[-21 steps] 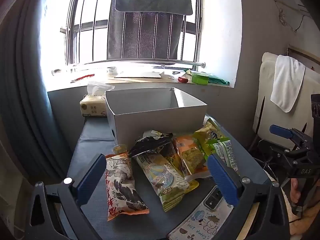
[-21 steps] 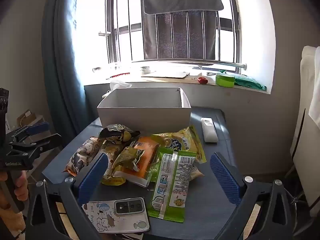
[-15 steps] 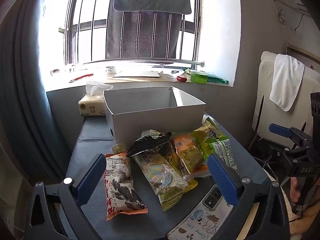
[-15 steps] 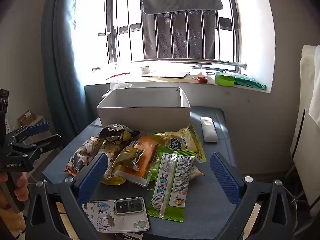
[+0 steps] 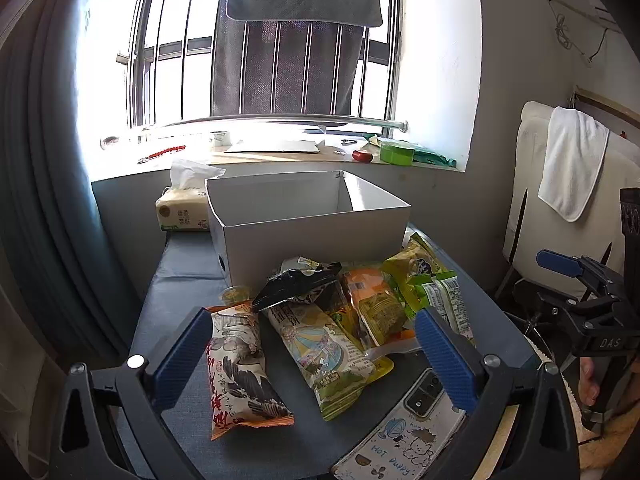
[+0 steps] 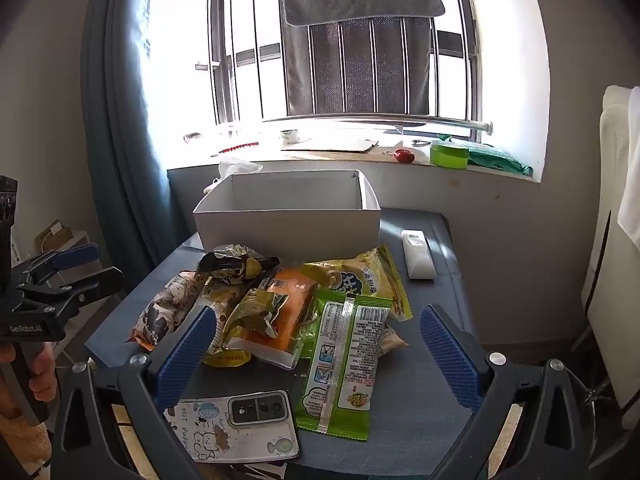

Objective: Organize snacks

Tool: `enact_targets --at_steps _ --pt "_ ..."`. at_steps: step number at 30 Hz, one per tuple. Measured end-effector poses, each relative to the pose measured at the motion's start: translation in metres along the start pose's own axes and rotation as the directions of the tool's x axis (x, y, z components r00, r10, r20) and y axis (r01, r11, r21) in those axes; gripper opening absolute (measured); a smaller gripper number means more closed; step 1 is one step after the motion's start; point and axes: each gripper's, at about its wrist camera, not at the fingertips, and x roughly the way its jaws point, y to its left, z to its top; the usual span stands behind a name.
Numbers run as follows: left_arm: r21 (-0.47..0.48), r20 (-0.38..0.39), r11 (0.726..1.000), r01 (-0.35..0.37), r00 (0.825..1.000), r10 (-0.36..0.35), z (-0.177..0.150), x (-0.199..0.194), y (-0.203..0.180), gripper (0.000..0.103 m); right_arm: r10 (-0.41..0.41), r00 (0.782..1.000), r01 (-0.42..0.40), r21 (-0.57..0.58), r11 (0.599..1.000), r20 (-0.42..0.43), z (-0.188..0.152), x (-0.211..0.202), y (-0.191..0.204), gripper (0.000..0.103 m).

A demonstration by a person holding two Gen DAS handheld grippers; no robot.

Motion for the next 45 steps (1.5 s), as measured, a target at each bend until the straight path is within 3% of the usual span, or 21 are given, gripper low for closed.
enact_targets --at_steps 45 --pt "-0.007 -0.007 1.0 -0.005 1.0 0.005 0.0019 -0.0006 0.0009 0.103 0.013 1.0 -0.013 -0.006 1.0 -0.007 -0.0012 -0.0007 0.0025 0.103"
